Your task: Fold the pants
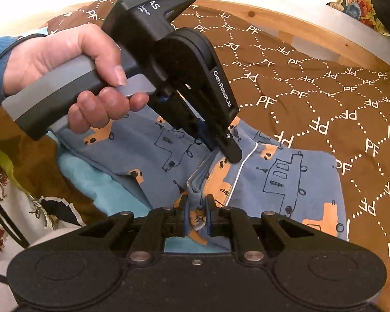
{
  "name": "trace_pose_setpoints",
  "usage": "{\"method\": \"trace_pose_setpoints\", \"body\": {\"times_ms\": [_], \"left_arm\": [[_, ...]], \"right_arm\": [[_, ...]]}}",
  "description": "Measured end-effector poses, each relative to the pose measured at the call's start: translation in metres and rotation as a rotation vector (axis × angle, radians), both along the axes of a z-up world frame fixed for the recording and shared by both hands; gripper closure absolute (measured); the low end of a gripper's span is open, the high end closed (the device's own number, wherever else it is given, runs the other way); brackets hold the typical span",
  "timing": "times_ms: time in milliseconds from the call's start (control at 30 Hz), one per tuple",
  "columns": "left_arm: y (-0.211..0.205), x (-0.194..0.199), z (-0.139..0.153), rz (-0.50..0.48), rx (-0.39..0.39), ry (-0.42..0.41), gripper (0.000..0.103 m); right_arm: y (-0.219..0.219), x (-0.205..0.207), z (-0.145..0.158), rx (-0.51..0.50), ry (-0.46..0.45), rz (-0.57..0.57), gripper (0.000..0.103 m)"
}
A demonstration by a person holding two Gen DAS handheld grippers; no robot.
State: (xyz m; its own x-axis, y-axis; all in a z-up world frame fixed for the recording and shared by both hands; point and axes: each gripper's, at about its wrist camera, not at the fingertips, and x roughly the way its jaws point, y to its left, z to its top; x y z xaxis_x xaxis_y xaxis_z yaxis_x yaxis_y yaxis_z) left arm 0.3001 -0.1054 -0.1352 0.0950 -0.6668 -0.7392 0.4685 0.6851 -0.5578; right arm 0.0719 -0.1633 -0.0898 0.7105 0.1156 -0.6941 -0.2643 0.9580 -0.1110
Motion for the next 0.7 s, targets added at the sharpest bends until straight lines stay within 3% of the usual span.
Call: {"method": "trace_pose_setpoints", "body": {"times_ms": [433,700], "left_arm": [[0.006,-0.001,-0.006,0.016,-0.028,0.008,0.092],[0.005,-0.009,-0.002,0.003,-0.023,-0.059,0.092]], "right_arm": [[-0.006,0.0,-0.003,0.028,-0.002,0.007,0.089],[-0.014,-0.003,-0.005,0.069,-0.024,0.007,0.089]]}}
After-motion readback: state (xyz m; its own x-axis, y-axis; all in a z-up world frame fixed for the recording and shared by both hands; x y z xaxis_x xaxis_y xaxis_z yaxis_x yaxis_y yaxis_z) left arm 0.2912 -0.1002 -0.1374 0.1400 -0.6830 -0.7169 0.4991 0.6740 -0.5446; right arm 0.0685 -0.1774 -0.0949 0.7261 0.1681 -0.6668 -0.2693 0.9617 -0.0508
